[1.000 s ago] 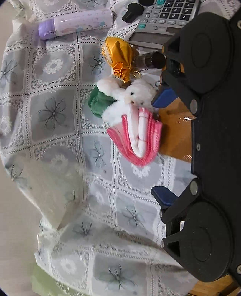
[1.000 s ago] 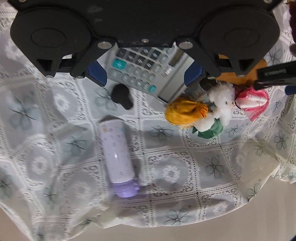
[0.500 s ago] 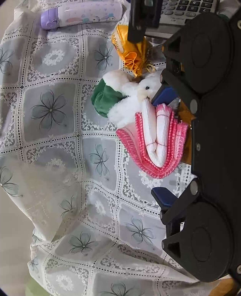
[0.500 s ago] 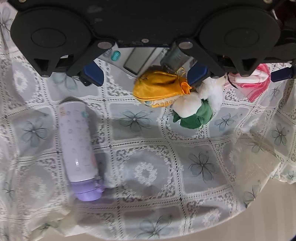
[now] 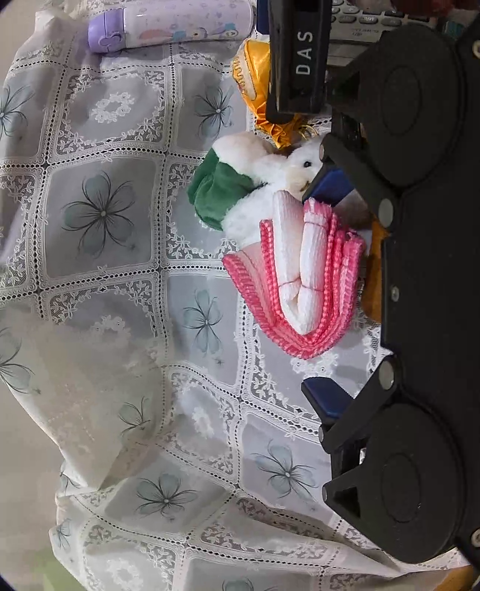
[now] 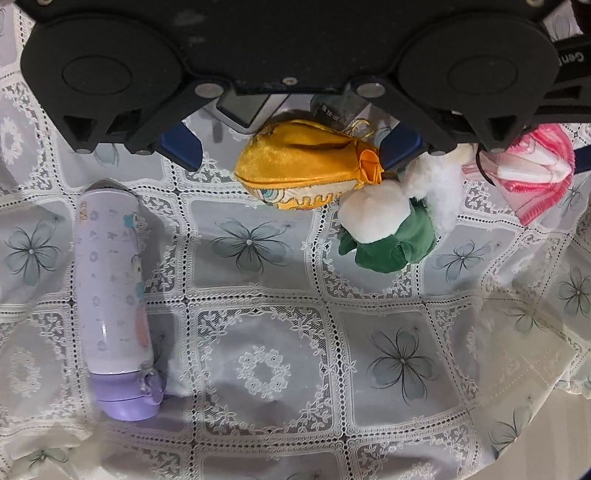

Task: Organize soft objects
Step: 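Grasp the pink-and-white cloth bundle with the left tool while the right tool reaches the yellow pouch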

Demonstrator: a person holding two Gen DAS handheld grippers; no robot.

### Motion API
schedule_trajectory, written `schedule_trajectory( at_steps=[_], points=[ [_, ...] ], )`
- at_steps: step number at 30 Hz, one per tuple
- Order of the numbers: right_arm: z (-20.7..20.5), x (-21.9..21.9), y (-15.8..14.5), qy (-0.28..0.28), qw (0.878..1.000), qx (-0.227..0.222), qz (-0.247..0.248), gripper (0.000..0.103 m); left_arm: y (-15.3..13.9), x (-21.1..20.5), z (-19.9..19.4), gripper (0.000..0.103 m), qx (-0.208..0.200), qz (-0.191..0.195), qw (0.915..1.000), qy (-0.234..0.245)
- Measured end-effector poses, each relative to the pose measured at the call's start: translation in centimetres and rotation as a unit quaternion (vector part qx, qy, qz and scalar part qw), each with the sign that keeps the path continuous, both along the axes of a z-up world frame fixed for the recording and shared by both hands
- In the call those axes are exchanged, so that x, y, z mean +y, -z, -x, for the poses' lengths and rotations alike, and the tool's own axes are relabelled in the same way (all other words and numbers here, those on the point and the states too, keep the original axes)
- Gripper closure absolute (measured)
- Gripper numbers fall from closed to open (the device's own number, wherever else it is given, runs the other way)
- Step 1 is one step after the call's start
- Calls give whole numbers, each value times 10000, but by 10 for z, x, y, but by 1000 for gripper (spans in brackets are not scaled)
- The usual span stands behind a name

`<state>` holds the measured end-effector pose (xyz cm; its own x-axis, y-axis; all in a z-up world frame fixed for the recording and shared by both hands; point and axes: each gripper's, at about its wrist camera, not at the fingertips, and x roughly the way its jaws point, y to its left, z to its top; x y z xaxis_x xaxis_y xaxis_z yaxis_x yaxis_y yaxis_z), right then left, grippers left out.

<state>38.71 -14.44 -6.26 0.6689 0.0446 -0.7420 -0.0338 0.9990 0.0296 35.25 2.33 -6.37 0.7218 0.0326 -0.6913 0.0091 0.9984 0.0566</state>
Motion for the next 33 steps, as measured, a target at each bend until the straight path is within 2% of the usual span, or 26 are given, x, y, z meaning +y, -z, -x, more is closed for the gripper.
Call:
schedule_trajectory(
  at_steps=[8,10,15,20,25,33],
  points=[
    [-9,1,4,3,9999,27,-106,2,0,3,-7,6,-11,51,10000,27],
    [-11,2,4,-39,9999,18,-136,11,0,3,-8,6,-20,61,10000,29],
    [-16,-5,3,40,9996,44,-290,13,-1,10,-18,5,32,265,9996,-33],
    [-27,-15,1,305,9989,83,-359,12,-2,12,-33,3,74,256,9996,-36],
    [-37,-14,4,317,9992,134,-221,1,2,15,-50,3,294,326,9990,-34],
    [-41,-6,8,173,9996,158,-163,1,7,28,-64,3,537,641,9964,-112]
  ],
)
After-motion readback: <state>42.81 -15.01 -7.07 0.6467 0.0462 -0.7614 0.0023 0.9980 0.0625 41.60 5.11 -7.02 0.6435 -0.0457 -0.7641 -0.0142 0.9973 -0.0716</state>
